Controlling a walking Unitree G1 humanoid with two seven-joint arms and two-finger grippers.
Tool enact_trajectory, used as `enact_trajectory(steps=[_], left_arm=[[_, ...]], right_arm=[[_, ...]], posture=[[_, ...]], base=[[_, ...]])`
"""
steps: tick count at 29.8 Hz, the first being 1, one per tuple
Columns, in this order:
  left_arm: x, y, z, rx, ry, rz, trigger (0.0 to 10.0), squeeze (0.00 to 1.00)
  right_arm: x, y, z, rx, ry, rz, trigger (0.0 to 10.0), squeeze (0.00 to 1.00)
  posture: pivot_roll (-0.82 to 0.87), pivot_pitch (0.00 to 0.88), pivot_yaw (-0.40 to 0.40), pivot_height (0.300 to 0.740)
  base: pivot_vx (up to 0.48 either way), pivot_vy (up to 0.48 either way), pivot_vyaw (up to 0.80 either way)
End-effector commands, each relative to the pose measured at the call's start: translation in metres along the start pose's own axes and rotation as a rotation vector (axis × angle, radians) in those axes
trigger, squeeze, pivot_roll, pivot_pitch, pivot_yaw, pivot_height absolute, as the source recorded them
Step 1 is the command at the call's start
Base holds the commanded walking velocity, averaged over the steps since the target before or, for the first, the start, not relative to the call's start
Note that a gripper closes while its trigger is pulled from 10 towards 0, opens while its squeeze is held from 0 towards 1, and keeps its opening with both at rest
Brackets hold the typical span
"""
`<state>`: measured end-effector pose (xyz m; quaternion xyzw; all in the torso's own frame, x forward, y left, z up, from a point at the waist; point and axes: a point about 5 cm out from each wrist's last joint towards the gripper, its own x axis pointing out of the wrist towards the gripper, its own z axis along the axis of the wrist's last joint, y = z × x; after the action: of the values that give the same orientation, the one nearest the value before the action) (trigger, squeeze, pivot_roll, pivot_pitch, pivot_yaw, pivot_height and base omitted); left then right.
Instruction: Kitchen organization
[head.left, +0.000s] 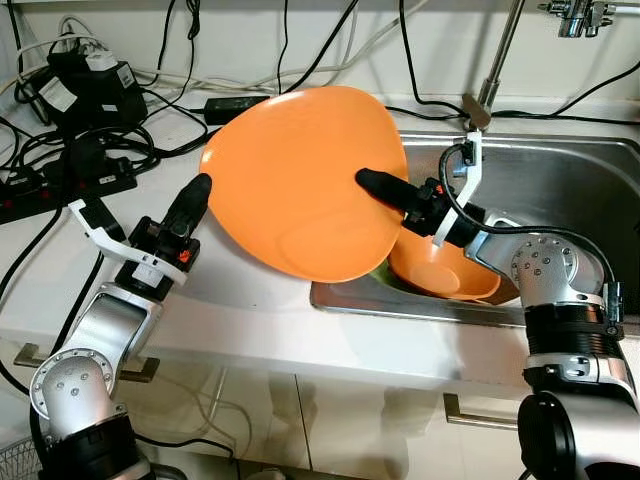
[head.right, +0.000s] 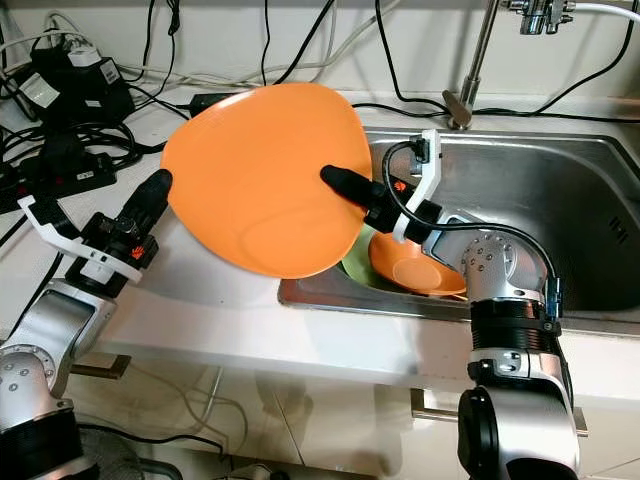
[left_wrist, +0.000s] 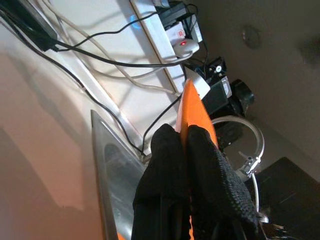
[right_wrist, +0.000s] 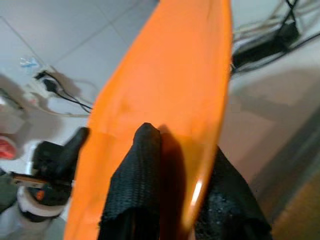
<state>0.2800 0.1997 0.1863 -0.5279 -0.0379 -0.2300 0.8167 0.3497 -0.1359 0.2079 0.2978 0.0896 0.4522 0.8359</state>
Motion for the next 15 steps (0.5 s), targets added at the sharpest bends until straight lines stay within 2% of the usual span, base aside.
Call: enact_trajectory(steps=[1,9,10,11,12,13,14,15], left_arm=[[0.0054,-0.0158,-0.0027,0.017,0.031,-0.097,0.0,0.00],[0.0068,-0.0155,-0.0056,0.041,0.041,-0.082,0.0,0.00],[0.0071,-0.0158,-0.0052,0.042,0.038,-0.082,0.0,0.48],[0.0074,-0.0159,-0.0051,0.057,0.043,-0.078,1.9,0.81],[0.0075,-0.0162,-0.0056,0.066,0.051,-0.077,5.1,1.00],[0.0077,-0.0167,-0.0064,0.073,0.062,-0.078,7.9,1.00],[0.0078,-0.0171,-0.0068,0.072,0.064,-0.080,10.0,1.00],[0.0078,-0.0171,-0.0068,0.072,0.064,-0.080,10.0,1.00]], right_arm=[[-0.0004,0.0012,-0.0020,-0.007,0.020,-0.008,0.0,0.00],[-0.0017,0.0006,-0.0030,-0.008,0.027,-0.010,0.0,0.00],[-0.0018,0.0004,-0.0031,-0.008,0.028,-0.010,0.0,0.00],[-0.0018,0.0002,-0.0034,-0.008,0.028,-0.011,0.0,0.00],[-0.0017,0.0001,-0.0035,-0.008,0.029,-0.012,0.0,0.00],[-0.0016,0.0000,-0.0037,-0.007,0.030,-0.013,0.0,0.00],[-0.0014,-0.0001,-0.0038,-0.007,0.030,-0.013,0.0,0.00],[-0.0014,-0.0001,-0.0038,-0.007,0.030,-0.013,0.0,0.00]], posture=[[0.01,0.017,0.086,0.740],[0.00,0.017,0.085,0.740],[0.00,0.017,0.085,0.740],[0.00,0.016,0.085,0.740],[0.00,0.016,0.085,0.740],[0.00,0.014,0.085,0.740],[0.01,0.014,0.086,0.740],[0.01,0.014,0.086,0.740]], base=[[0.000,0.000,0.00],[0.000,0.000,0.00],[0.000,0.000,0.00],[0.000,0.000,0.00],[0.000,0.000,0.00],[0.000,0.000,0.00],[0.000,0.000,0.00],[0.000,0.000,0.00]])
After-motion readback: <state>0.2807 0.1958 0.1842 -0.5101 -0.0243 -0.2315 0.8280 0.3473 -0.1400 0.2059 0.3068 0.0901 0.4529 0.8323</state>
